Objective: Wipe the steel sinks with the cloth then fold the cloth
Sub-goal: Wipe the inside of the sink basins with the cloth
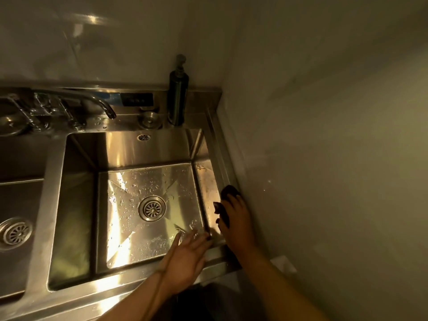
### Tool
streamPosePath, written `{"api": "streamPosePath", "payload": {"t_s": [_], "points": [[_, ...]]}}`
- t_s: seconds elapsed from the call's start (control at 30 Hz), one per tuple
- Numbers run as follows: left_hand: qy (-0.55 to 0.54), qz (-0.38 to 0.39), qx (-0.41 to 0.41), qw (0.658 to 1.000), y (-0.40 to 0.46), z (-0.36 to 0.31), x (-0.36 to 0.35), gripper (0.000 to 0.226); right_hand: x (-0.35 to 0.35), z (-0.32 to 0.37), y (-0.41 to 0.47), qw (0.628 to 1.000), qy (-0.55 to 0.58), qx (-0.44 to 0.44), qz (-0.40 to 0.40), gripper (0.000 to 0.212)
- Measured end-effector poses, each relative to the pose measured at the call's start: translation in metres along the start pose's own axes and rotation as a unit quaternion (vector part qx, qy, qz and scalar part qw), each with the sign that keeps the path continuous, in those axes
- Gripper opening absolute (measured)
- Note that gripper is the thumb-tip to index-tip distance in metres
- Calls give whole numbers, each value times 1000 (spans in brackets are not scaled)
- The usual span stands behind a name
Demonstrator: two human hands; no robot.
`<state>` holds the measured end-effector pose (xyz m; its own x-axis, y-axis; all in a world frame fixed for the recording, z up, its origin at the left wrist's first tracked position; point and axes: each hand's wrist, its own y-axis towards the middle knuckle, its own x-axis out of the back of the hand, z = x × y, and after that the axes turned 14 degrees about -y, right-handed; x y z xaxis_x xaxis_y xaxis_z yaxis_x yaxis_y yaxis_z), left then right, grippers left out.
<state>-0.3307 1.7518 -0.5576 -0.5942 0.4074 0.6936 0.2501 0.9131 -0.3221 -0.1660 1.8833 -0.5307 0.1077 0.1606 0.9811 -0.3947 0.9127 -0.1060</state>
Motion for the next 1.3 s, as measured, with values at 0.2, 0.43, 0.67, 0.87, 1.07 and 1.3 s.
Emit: {"api": "streamPosePath", "payload": {"t_s": [0.2,0.43,0.67,0.87,1.07,1.3], "points": [[23,30,48,998,-38,29,17,59,-13,16,-58,998,33,-44,34,56],[49,-51,128,989,-92,97,67,61,-32,87,-42,988,144,16,49,52],[116,-183,241,946,-140,169,135,77,-60,170,10,942,323,-17,84,43],[-59,-307,278,908,-143,205,138,82,-91,225,41,839,507,-98,174,33],[-65,-360,259,894,-139,215,118,79,-126,278,64,746,604,-163,228,24],[-80,-376,255,887,-139,212,116,79,-137,371,70,654,659,-155,337,48]]}}
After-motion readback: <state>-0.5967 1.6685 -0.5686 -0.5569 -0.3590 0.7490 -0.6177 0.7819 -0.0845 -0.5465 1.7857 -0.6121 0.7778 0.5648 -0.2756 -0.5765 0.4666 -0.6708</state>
